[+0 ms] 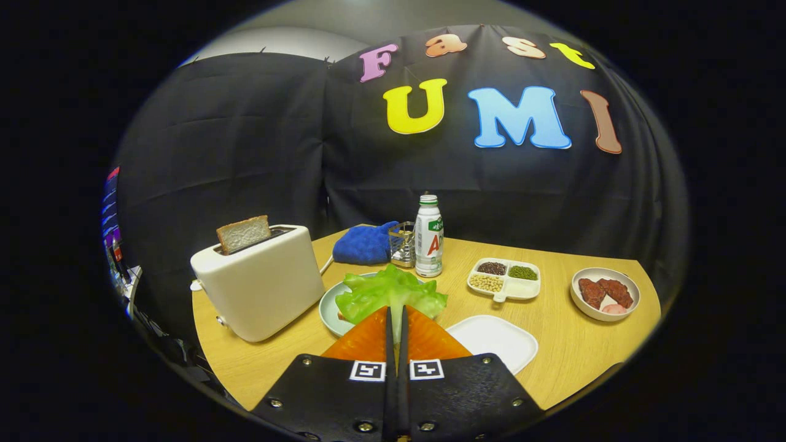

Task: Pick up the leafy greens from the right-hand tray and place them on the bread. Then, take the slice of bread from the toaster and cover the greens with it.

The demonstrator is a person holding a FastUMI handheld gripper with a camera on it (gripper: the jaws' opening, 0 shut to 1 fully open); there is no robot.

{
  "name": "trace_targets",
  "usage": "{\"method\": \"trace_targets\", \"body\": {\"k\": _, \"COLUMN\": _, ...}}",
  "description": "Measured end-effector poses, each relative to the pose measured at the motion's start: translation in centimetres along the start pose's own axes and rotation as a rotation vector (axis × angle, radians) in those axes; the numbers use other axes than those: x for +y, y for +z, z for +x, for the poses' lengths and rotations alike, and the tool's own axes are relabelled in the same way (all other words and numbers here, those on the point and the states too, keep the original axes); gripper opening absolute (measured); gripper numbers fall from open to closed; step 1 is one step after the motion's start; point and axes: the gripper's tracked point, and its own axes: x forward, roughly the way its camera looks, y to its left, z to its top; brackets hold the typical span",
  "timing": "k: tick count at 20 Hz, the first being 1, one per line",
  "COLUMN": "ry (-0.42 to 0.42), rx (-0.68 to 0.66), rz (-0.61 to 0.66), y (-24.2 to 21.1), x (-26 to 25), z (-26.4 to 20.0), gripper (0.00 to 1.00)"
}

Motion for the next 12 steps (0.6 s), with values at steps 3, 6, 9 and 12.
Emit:
{"method": "trace_targets", "body": {"k": 3, "ry": 0.003, "rx": 0.006, "rz": 0.021, "y": 0.1, "x": 0.9, "z": 2.3, "gripper": 0.00}}
{"method": "trace_targets", "body": {"k": 6, "ry": -0.026, "rx": 0.027, "rz": 0.046, "y": -0.3, "x": 1.2, "z": 4.5, "gripper": 0.00}}
{"method": "trace_targets", "body": {"k": 9, "ry": -0.036, "rx": 0.058, "rz": 0.078, "y": -1.3, "x": 1.6, "z": 6.8, "gripper": 0.00}}
{"method": "trace_targets", "body": {"k": 12, "ry": -0.030, "rx": 0.096, "rz": 0.118, "y": -2.3, "x": 2.2, "z": 8.6, "gripper": 0.00}}
